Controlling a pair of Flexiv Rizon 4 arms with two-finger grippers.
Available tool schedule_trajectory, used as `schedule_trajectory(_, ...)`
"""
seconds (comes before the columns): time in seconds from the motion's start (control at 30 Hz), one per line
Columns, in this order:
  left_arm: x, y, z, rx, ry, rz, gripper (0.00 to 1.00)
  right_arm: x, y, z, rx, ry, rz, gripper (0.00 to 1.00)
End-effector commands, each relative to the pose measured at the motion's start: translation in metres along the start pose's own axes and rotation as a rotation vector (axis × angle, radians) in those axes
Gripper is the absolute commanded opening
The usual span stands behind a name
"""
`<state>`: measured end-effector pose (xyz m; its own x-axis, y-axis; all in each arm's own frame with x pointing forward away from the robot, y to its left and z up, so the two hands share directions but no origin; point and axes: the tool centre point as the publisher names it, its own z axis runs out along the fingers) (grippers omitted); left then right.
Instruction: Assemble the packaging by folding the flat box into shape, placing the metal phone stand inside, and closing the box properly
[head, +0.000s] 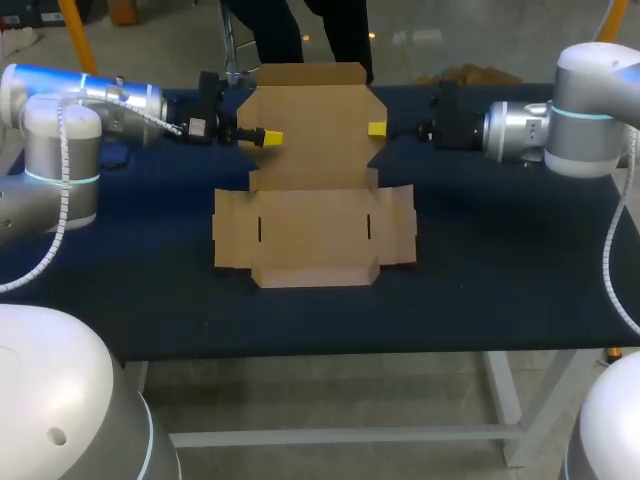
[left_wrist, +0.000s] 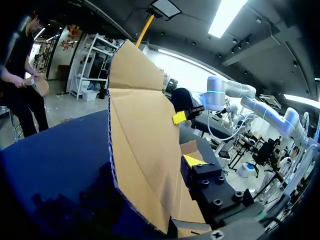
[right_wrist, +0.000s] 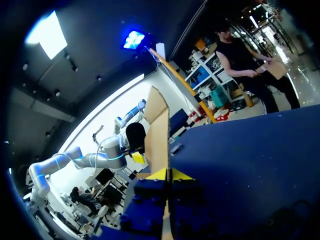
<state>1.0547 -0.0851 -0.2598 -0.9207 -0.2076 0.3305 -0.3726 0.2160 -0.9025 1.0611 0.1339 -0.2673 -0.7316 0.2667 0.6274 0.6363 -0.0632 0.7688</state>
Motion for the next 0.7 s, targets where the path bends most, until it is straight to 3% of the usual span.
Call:
schedule_trajectory(0.03,-0.0059,-0.0003,0.0046,-0.002,0.039,0.004,0.48,-0.0022,0.0004,-0.0006,-0.005,0.012,-0.004,0.00)
schedule_trajectory(0.4,-0.0064,-0.0012,0.0121,-0.005,0.073,0.010,0.38,-0.0025,0.0026,0.0021,-0.008,0.018,-0.009,0.00)
schedule_trajectory(0.7,-0.0071,-0.0005,0.0133,0.000,0.080,0.015,0.23,-0.0018,0.0039,0.0041,-0.010,0.020,-0.011,0.00)
